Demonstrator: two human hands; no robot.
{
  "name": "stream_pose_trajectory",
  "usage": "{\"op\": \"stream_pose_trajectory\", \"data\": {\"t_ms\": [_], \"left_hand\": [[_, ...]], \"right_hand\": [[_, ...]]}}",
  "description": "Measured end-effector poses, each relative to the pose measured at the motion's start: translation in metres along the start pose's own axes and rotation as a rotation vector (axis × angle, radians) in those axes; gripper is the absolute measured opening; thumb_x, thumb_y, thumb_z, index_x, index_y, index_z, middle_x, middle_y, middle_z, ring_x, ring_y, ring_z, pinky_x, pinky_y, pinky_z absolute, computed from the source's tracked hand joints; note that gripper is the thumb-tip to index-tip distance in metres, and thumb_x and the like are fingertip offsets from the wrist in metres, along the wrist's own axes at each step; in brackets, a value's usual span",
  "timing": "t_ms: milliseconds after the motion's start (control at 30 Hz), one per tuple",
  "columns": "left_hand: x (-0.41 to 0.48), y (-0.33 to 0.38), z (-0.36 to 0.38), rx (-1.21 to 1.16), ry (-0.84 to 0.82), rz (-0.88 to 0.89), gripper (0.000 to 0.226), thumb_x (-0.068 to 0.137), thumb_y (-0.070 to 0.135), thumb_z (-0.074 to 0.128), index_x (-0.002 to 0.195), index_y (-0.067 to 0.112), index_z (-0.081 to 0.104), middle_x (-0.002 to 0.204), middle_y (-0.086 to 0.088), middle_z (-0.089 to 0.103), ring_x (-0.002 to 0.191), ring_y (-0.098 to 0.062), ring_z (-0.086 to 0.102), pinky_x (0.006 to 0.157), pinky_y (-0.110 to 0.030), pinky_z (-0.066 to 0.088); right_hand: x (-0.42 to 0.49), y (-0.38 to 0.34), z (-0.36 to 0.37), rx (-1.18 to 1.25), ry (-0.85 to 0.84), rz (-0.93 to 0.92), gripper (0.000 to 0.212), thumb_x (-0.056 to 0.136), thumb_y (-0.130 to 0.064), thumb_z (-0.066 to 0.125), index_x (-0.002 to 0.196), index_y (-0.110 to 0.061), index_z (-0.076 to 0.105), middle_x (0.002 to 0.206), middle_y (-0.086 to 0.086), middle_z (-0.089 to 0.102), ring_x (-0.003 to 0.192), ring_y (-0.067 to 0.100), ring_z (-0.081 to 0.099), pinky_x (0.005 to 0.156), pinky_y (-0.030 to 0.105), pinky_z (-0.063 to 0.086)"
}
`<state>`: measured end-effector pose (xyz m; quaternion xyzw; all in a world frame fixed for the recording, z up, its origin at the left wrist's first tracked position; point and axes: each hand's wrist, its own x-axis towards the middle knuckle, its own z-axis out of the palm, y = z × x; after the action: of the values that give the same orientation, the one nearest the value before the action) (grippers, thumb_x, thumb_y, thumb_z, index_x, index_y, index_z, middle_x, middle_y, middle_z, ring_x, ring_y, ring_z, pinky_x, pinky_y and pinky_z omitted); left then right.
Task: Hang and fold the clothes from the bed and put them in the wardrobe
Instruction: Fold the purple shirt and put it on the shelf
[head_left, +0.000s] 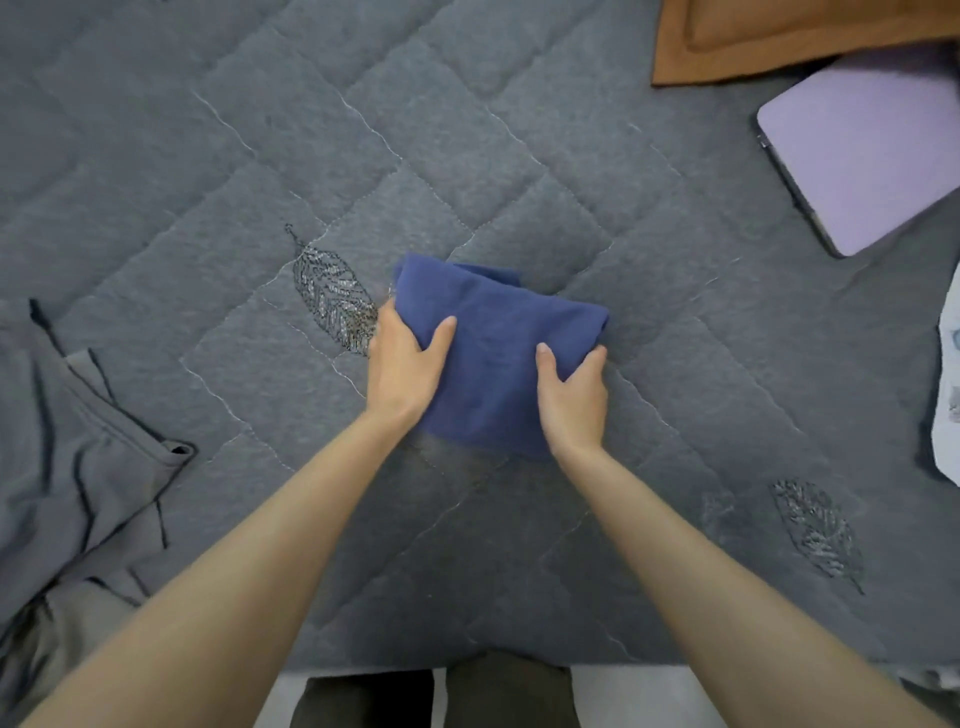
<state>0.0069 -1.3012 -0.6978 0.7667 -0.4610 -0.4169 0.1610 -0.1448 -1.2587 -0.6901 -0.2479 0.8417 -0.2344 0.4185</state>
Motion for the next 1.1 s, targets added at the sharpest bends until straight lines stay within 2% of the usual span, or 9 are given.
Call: {"op": "stream_pose_trajectory", "data": {"t_ms": [67,167,300,433,533,667,767,967,1100], "left_hand": [[0.003,0.001,0.002,-0.029,-0.034,-0.024,0.054,0.091,0.043,0.057,0.129,0.009,0.039,0.131,-0.009,0.055,0.120,-0.031,0.051,0.086,-0.030,0.036],[0.003,-0.003,-0.002,-0.120,-0.021,-0.040,0.039,0.094,0.040,0.054,0.121,0.014,0.048,0.121,-0.003,0.061,0.115,-0.026,0.054,0.088,-0.030,0.039],[-0.015,-0.015,-0.019,-0.291,0.042,-0.052,0.010,0.095,0.029,0.054,0.095,0.020,0.055,0.090,0.011,0.060,0.094,-0.016,0.058,0.078,-0.025,0.040],[-0.054,-0.026,-0.044,-0.451,0.133,-0.077,0.011,0.094,0.027,0.056,0.084,0.026,0.054,0.083,0.016,0.060,0.077,0.002,0.055,0.067,-0.008,0.040],[-0.093,-0.041,-0.072,-0.540,0.224,-0.121,0.016,0.094,0.028,0.057,0.079,0.024,0.052,0.079,0.015,0.058,0.069,0.010,0.052,0.063,-0.006,0.039],[-0.157,-0.065,-0.114,-0.673,0.349,-0.181,0.014,0.095,0.026,0.056,0.088,0.014,0.055,0.082,0.008,0.059,0.074,-0.003,0.053,0.067,-0.016,0.043],[-0.215,-0.089,-0.149,-0.758,0.461,-0.222,0.007,0.095,0.027,0.056,0.090,0.021,0.057,0.087,0.013,0.061,0.077,0.004,0.058,0.066,-0.007,0.044],[-0.358,-0.148,-0.207,-0.887,0.716,-0.325,0.010,0.093,0.035,0.057,0.092,0.026,0.060,0.095,0.010,0.067,0.087,-0.006,0.063,0.077,-0.024,0.048],[-0.461,-0.181,-0.227,-0.985,0.890,-0.401,0.006,0.093,0.037,0.057,0.091,0.033,0.061,0.090,0.018,0.070,0.083,0.004,0.065,0.073,-0.018,0.049]], "right_hand": [[0.006,-0.003,0.003,-0.018,-0.026,-0.038,0.051,0.094,-0.041,0.053,0.134,-0.015,0.035,0.127,0.008,0.057,0.115,0.031,0.055,0.089,0.032,0.042],[0.017,-0.008,-0.002,0.022,-0.087,-0.052,0.061,0.094,-0.039,0.055,0.144,-0.016,0.030,0.137,0.004,0.052,0.125,0.026,0.049,0.094,0.027,0.037],[0.017,-0.017,-0.018,-0.054,-0.153,-0.188,0.041,0.091,-0.036,0.060,0.126,-0.020,0.047,0.120,-0.009,0.058,0.117,0.019,0.054,0.100,0.031,0.041],[-0.009,-0.035,-0.025,-0.112,-0.245,-0.309,0.028,0.090,-0.033,0.061,0.113,-0.021,0.053,0.108,-0.011,0.061,0.106,0.014,0.058,0.090,0.029,0.044],[-0.043,-0.047,-0.021,-0.137,-0.299,-0.404,0.025,0.090,-0.029,0.063,0.111,-0.018,0.054,0.105,-0.007,0.062,0.103,0.015,0.059,0.086,0.027,0.043],[-0.106,-0.056,-0.010,-0.179,-0.398,-0.520,0.023,0.090,-0.028,0.063,0.108,-0.016,0.055,0.101,-0.008,0.062,0.097,0.014,0.058,0.080,0.023,0.041],[-0.166,-0.054,-0.001,-0.210,-0.510,-0.591,0.014,0.090,-0.026,0.063,0.097,-0.018,0.054,0.088,-0.015,0.059,0.087,0.011,0.057,0.067,0.015,0.038],[-0.306,-0.036,0.013,-0.273,-0.812,-0.693,0.018,0.091,-0.027,0.062,0.100,-0.013,0.054,0.093,-0.008,0.062,0.090,0.015,0.060,0.078,0.029,0.046],[-0.399,-0.014,0.017,-0.352,-1.010,-0.754,0.019,0.091,-0.027,0.061,0.100,-0.012,0.054,0.098,-0.001,0.065,0.092,0.017,0.062,0.081,0.033,0.050]]}}
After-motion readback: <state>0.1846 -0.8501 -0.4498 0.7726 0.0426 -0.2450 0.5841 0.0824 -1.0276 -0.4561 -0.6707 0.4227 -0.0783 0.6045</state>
